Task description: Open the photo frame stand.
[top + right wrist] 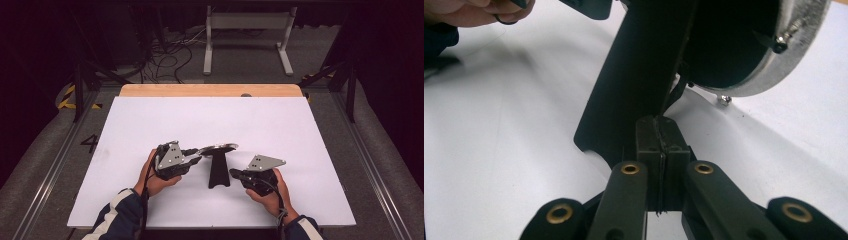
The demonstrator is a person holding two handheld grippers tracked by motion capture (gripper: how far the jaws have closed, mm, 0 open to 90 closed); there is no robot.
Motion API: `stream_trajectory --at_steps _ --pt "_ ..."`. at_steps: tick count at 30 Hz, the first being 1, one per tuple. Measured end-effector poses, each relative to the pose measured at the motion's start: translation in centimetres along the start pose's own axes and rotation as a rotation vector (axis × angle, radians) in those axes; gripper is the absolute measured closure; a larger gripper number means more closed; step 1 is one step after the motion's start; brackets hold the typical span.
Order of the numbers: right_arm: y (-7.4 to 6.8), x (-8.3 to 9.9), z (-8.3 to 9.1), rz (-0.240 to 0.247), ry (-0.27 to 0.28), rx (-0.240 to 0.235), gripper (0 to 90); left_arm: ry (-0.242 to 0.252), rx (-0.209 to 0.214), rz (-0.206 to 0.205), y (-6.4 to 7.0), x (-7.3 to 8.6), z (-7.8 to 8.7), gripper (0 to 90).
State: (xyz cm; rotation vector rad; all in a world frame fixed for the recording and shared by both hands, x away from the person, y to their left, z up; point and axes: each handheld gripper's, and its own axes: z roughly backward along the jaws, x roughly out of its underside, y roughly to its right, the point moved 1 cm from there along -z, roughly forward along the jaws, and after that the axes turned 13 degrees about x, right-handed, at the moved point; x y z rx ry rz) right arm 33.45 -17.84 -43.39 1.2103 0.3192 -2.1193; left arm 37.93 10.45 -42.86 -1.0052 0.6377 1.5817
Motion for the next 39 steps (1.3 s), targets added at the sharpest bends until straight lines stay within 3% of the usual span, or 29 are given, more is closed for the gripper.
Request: stream_trajectory --at_steps 6,14,25,28,39 --pt "-0.9 -0.3 -0.1 0.018 0.013 0.011 90.0 0.000 -0.008 0.003 -0.1 0.0 -0.1 70.0" --pt "-3.3 -1.2 -0.2 0.056 0.064 0.014 90.0 0.004 -0.001 0.012 -0.2 0.0 -0.2 71.5" --pt "-5.9 -1.7 -1.9 0.080 0.080 0.085 90.0 0.013 0.005 0.056 -0.6 0.2 -1.0 71.1" --pt "-6.8 -1.7 -2.7 0.089 0.068 0.097 90.0 -0.013 0.001 0.085 -0.9 0.4 -1.8 69.7" --pt "-7.9 -1.4 -4.0 0.093 0.011 0.126 90.0 -0.020 -0.001 0.082 -0.9 0.5 -2.0 73.7"
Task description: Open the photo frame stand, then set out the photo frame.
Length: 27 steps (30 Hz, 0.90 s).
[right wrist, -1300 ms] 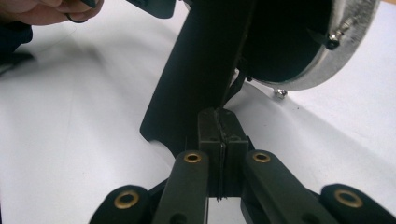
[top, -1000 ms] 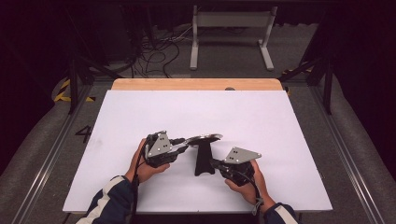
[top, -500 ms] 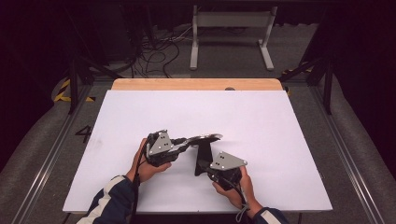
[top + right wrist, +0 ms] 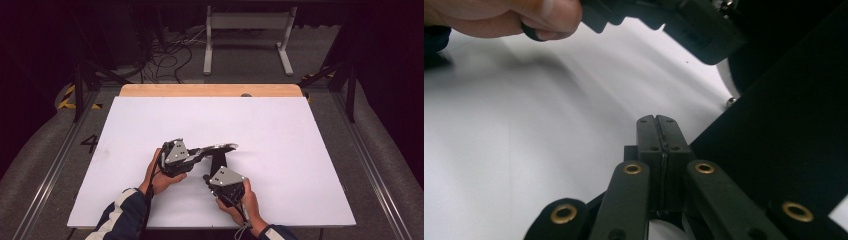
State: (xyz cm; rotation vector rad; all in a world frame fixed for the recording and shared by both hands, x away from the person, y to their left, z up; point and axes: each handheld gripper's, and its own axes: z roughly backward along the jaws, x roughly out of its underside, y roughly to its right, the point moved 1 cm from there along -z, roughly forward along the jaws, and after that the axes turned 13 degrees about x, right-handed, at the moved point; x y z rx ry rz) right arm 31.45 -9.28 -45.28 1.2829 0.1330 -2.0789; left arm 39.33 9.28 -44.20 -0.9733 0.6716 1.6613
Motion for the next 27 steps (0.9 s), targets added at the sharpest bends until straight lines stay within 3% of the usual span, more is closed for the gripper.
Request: stream_trajectory --at_steps 10,27 --pt "-0.98 -0.21 -0.49 0.008 -0.016 0.010 90.0 -0.007 -0.024 0.009 0.26 -0.04 -0.52 71.4" --pt "-0.90 0.45 -0.70 -0.009 -0.068 0.065 90.0 -0.055 -0.028 -0.061 0.71 -0.24 -0.40 77.7"
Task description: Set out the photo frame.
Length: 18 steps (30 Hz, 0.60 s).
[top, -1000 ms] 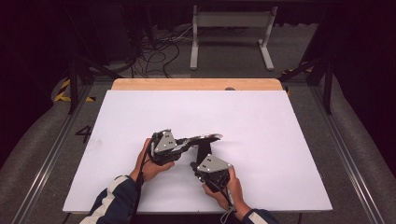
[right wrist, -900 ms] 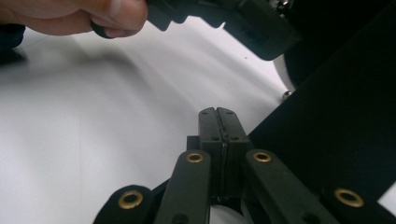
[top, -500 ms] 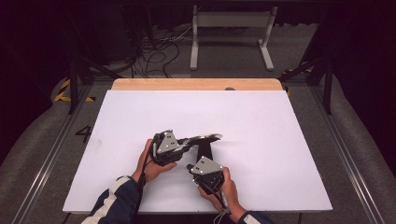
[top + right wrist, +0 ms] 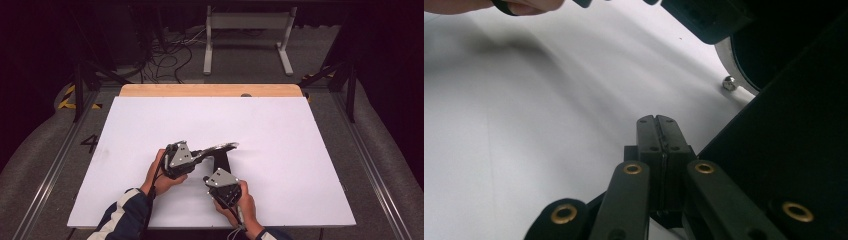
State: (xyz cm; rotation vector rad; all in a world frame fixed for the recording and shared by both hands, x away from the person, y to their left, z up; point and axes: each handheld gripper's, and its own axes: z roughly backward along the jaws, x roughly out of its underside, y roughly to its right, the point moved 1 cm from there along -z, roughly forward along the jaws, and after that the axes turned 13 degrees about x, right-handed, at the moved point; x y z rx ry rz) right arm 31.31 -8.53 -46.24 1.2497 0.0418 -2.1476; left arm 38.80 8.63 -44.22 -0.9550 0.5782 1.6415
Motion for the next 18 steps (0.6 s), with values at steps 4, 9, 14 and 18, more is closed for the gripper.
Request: stream_trajectory --at_steps 4,9,14,18 --pt "0.3 0.2 -0.1 -0.008 -0.011 0.006 90.0 -0.009 0.005 -0.013 0.2 0.0 0.1 78.6" --pt "0.8 0.4 0.0 -0.017 -0.018 0.002 90.0 -0.017 0.002 -0.025 0.3 0.0 0.1 79.1" --pt "1.1 0.5 0.1 -0.027 -0.024 -0.002 90.0 -0.028 -0.004 -0.035 0.6 -0.1 0.1 79.3" --pt "1.4 0.6 0.2 -0.036 -0.027 -0.006 90.0 -0.034 0.000 -0.048 0.8 -0.2 0.1 79.4"
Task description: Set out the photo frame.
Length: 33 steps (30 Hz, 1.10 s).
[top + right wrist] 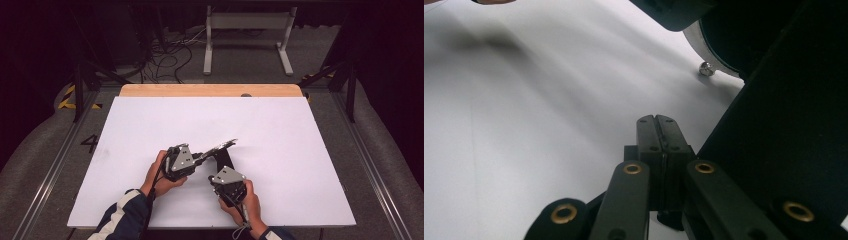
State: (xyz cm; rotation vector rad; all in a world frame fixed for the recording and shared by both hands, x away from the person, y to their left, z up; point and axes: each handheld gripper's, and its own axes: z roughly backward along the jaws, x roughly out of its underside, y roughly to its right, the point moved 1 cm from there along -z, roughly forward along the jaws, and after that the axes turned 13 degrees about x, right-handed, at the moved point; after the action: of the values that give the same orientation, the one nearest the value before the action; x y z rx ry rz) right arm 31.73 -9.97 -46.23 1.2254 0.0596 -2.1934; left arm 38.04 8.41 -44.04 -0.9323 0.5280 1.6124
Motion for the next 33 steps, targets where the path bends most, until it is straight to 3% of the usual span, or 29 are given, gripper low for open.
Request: stream_trajectory --at_steps 28,33 --pt "2.5 0.9 -0.3 -0.062 -0.029 0.027 90.0 -0.015 0.022 -0.038 0.7 -0.3 0.0 79.2" --pt "2.8 1.0 -0.4 -0.058 -0.027 0.028 90.0 -0.004 0.039 -0.026 0.7 -0.3 0.0 78.3"
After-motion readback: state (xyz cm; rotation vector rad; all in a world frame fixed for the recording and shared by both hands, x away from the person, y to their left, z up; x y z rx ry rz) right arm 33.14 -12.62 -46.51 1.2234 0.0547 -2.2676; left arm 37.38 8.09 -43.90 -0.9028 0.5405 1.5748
